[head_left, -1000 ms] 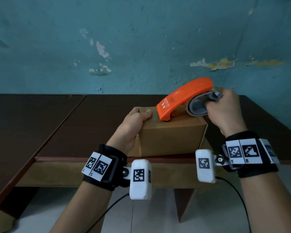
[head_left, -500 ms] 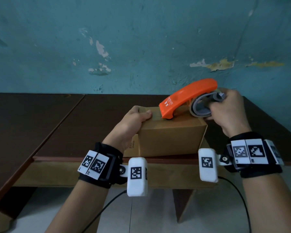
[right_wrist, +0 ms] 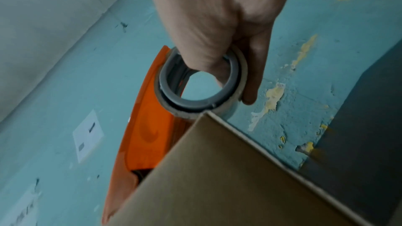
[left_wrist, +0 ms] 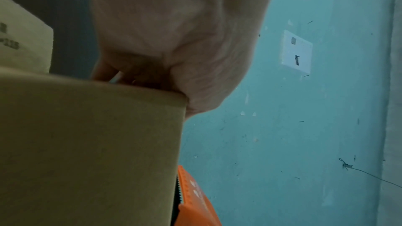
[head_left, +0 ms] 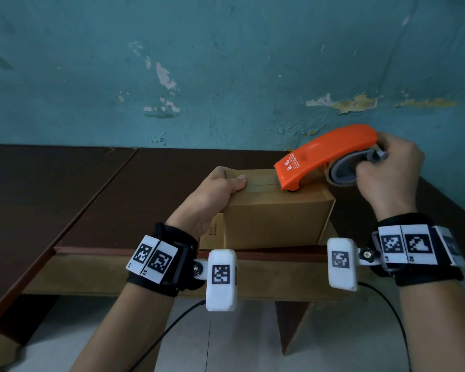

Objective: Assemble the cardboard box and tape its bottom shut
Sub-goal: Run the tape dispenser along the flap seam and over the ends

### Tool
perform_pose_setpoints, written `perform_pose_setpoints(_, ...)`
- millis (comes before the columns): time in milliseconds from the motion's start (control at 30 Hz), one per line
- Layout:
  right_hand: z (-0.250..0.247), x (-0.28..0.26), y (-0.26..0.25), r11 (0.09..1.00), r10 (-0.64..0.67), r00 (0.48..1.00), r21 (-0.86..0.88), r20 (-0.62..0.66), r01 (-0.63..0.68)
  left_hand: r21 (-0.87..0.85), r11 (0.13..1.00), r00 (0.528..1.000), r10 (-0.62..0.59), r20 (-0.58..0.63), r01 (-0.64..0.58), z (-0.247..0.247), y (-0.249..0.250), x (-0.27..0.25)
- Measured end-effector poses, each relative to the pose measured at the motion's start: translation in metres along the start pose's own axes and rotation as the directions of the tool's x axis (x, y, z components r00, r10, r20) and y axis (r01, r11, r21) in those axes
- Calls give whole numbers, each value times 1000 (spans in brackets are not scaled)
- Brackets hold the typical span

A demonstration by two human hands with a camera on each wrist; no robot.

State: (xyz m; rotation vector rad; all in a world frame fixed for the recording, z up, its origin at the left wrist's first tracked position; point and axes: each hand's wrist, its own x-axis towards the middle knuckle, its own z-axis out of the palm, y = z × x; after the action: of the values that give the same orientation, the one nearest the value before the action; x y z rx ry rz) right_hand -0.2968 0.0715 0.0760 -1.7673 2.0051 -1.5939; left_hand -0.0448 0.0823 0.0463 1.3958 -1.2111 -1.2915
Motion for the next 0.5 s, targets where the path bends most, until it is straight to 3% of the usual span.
perform_pose_setpoints(200,1,-1,-5,995,-59,998,-76,-16,57,-14,1000,1000,6,-17,-6,0,-2,-3)
perform_pose_setpoints(333,0,1,-8,985,-112,993,-135,-22,108,63,995,995,77,-58,-73,1,-2,-6)
perform_pose_setpoints(433,1,1,-9,986,-98,995,-138,-21,95,321,924,962,252,-106,-207,-2,-1,-3)
perform_pose_setpoints(500,1,0,-9,989,-92,995,-120,-25,88,542,787,915,396,-77,-295,-1,2,-1)
